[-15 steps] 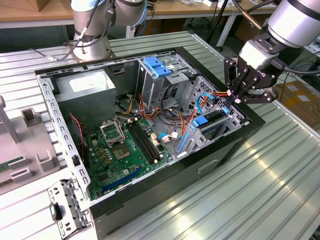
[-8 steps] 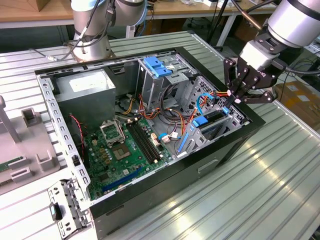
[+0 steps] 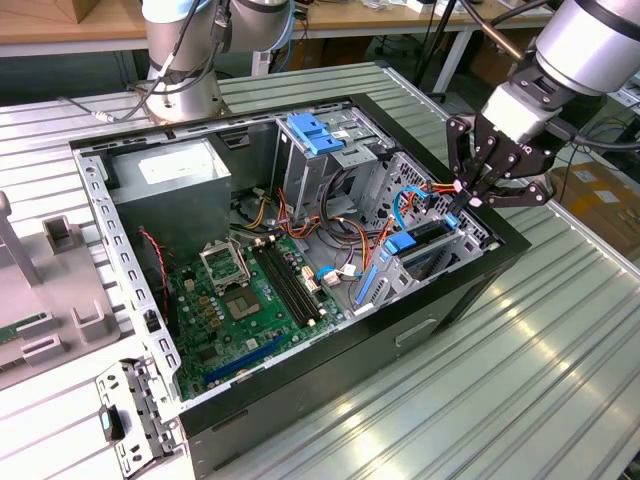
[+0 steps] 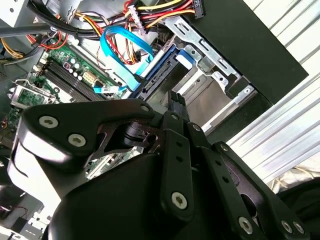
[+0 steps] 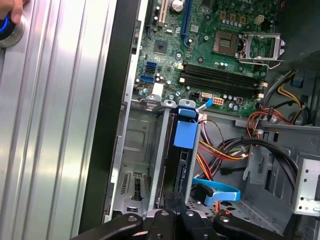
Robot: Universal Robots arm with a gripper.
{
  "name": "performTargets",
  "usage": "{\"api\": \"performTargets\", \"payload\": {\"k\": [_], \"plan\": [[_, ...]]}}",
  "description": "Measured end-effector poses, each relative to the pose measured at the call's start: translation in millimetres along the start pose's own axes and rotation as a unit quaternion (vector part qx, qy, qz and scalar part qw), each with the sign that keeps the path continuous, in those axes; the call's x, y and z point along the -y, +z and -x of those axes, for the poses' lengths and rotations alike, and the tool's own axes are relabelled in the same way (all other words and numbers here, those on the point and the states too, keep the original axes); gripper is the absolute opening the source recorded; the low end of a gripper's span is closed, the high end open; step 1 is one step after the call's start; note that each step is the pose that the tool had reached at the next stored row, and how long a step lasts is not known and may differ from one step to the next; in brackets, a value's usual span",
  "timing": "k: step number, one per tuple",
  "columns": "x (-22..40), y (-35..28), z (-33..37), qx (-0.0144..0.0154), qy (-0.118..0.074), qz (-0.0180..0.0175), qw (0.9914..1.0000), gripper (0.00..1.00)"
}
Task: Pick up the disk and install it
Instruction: 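Insert the first disk wire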
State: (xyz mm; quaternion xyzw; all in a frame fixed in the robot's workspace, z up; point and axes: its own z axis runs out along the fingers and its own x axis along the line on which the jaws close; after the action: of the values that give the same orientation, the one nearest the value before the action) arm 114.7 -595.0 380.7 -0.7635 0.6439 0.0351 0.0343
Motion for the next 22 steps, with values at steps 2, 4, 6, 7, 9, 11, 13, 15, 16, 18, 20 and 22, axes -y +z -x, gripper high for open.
{"api": "performTargets", "payload": {"k": [2, 4, 6, 7, 9, 11, 13, 15, 16, 18, 20, 22], "plan": [[0.0, 0.0, 0.0, 0.0000, -0.005, 0.0005, 0.99999, 0.11], [0.0, 0.0, 0.0, 0.0001, -0.013, 0.0013, 0.99992, 0.11], [0.0, 0.0, 0.0, 0.0001, -0.020, 0.0020, 0.99980, 0.11], [0.0, 0.0, 0.0, 0.0001, -0.024, 0.0024, 0.99971, 0.11], [0.0, 0.0, 0.0, 0.0002, -0.031, 0.0030, 0.99952, 0.11], [0.0, 0.0, 0.0, 0.0002, -0.036, 0.0036, 0.99934, 0.11], [0.0, 0.0, 0.0, 0.0003, -0.044, 0.0043, 0.99903, 0.11], [0.0, 0.0, 0.0, 0.0003, -0.051, 0.0050, 0.99871, 0.11], [0.0, 0.0, 0.0, 0.0004, -0.054, 0.0053, 0.99852, 0.11], [0.0, 0.0, 0.0, 0.0004, -0.062, 0.0061, 0.99807, 0.11], [0.0, 0.0, 0.0, 0.0005, -0.071, 0.0070, 0.99743, 0.11], [0.0, 0.0, 0.0, 0.0006, -0.083, 0.0081, 0.99655, 0.11]]}}
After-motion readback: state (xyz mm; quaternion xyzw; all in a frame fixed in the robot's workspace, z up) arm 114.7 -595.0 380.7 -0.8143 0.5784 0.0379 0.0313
